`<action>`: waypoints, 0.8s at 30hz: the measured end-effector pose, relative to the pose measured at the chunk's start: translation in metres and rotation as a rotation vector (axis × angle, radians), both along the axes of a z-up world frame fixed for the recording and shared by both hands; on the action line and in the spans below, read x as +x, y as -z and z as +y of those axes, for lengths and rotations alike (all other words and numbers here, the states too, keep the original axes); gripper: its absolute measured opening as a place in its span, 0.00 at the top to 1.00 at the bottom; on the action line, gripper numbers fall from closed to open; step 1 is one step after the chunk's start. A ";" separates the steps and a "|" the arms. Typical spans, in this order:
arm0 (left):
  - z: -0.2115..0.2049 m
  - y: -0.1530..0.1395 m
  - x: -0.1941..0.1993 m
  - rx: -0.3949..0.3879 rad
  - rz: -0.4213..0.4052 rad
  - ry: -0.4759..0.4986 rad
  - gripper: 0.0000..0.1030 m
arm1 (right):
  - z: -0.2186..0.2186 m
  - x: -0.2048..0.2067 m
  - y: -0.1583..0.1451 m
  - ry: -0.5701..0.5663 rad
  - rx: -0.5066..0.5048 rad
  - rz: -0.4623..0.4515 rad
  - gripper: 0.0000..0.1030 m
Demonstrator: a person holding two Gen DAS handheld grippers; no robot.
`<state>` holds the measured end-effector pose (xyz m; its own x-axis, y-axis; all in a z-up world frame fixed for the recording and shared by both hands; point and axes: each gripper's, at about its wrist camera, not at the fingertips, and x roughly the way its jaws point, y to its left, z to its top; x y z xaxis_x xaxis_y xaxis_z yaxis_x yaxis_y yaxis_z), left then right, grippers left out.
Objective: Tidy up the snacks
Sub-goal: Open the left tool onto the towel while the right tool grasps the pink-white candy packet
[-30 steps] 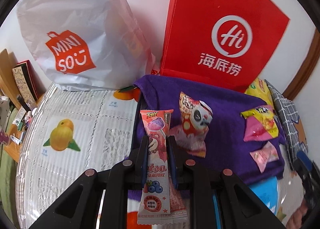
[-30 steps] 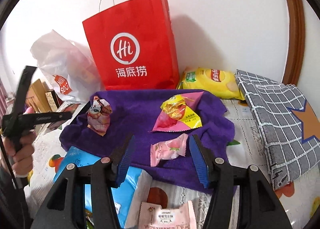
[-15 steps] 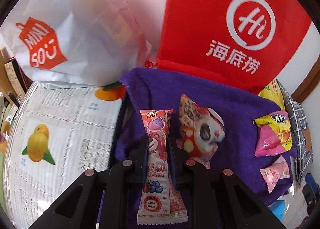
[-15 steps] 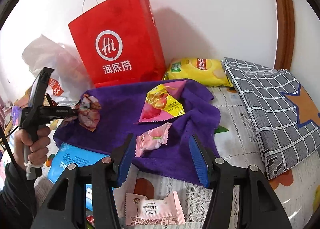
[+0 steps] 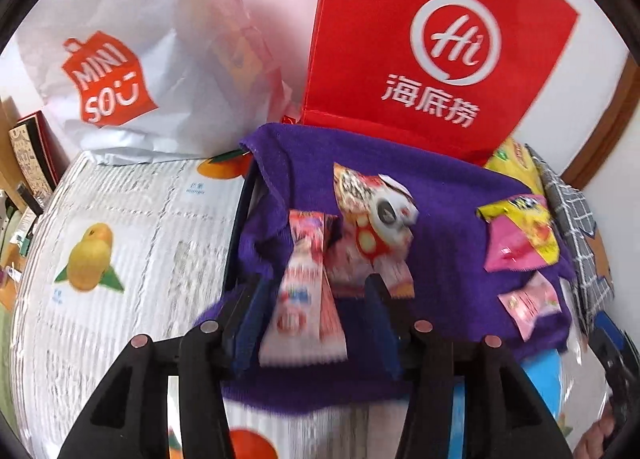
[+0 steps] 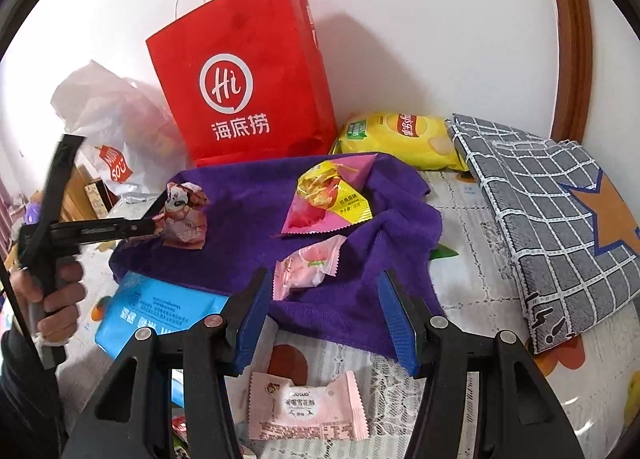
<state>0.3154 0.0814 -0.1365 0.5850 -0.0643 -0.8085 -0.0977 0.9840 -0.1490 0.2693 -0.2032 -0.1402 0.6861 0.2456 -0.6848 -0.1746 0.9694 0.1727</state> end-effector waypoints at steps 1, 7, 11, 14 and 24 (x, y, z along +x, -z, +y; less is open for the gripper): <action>0.000 -0.001 -0.006 0.002 -0.008 -0.001 0.53 | 0.001 -0.001 0.001 -0.006 -0.007 0.005 0.45; 0.005 -0.003 -0.039 -0.022 -0.057 -0.017 0.49 | 0.002 -0.010 0.011 -0.057 -0.033 0.044 0.45; 0.012 0.000 -0.045 -0.066 -0.049 -0.008 0.48 | 0.000 -0.016 0.027 -0.079 -0.020 0.108 0.45; 0.013 0.001 -0.048 -0.075 -0.052 -0.013 0.48 | 0.002 -0.019 0.040 -0.095 -0.033 0.157 0.45; 0.011 0.005 -0.055 -0.078 -0.045 0.014 0.46 | 0.026 -0.029 0.062 -0.125 -0.195 0.153 0.40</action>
<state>0.2606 0.0924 -0.1419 0.6188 -0.1347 -0.7739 -0.0755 0.9704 -0.2292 0.2399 -0.1769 -0.2025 0.5436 0.1750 -0.8209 -0.2815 0.9594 0.0181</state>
